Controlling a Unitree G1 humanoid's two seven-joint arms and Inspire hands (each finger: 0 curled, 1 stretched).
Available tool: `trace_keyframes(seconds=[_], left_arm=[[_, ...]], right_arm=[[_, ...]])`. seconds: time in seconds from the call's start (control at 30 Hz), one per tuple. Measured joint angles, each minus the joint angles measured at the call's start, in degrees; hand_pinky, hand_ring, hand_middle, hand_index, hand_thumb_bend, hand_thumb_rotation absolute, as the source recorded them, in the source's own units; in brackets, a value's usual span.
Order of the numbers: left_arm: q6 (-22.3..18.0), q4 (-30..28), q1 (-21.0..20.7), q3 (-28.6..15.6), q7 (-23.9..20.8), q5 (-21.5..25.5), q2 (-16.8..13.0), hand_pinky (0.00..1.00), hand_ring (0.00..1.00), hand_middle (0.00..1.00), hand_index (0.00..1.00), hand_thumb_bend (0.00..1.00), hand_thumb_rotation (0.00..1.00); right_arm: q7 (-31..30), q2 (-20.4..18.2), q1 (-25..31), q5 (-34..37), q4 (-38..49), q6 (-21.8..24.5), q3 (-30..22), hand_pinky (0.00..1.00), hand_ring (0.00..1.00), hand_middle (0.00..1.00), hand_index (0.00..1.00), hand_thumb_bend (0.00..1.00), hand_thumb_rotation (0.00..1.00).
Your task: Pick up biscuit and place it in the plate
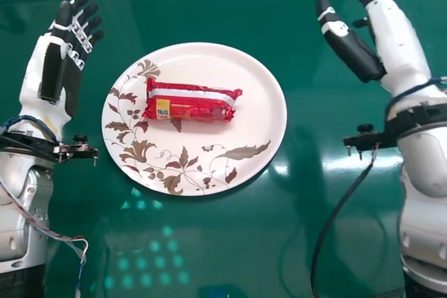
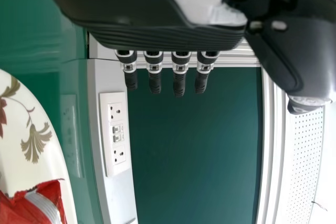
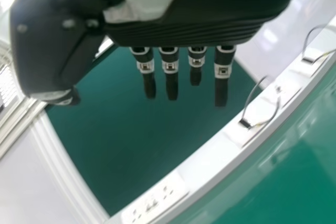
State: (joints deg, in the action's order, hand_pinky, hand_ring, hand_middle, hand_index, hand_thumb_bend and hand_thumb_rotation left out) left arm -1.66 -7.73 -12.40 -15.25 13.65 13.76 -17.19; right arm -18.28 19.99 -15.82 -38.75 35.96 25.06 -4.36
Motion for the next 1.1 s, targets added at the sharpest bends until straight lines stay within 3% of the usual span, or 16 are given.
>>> trace_keyframes(seconds=[0.17, 0.33, 0.63, 0.77, 1.1], left_arm=[[-0.7, 0.8, 0.8, -0.4, 0.5, 1.4, 0.9, 1.00, 1.00, 1.00, 1.00, 0.75, 0.69], [-0.9, 0.9, 1.4, -1.0, 0.3, 2.4, 1.5, 1.00, 1.00, 1.00, 1.00, 0.78, 0.67], [-3.1, 1.3, 2.2, -1.0, -0.6, 2.1, 3.0, 1.00, 1.00, 1.00, 1.00, 0.74, 0.64], [-4.2, 1.8, 2.2, -1.1, -0.6, 1.7, 3.0, 1.00, 1.00, 1.00, 1.00, 0.82, 0.62], [-5.2, 2.6, 2.3, -1.7, -1.0, 0.8, 2.8, 1.00, 1.00, 1.00, 1.00, 0.89, 0.62]], right_arm=[[4.3, -5.1, 4.6, 3.1, 3.6, 0.9, -1.8, 0.79, 0.91, 0.96, 0.95, 0.47, 0.71], [8.2, -7.3, 7.8, 7.0, 3.8, -1.4, -3.4, 0.83, 0.93, 0.97, 0.95, 0.42, 0.75], [12.4, -8.2, 11.3, 12.3, 2.4, -6.6, -5.8, 0.88, 0.95, 0.97, 0.96, 0.44, 0.77], [12.8, -8.6, 11.9, 14.5, 1.7, -7.1, -5.7, 0.90, 0.96, 0.98, 0.96, 0.44, 0.75], [15.4, -8.6, 13.1, 15.5, -2.7, -12.7, -3.3, 0.85, 0.92, 0.94, 0.92, 0.45, 0.70]])
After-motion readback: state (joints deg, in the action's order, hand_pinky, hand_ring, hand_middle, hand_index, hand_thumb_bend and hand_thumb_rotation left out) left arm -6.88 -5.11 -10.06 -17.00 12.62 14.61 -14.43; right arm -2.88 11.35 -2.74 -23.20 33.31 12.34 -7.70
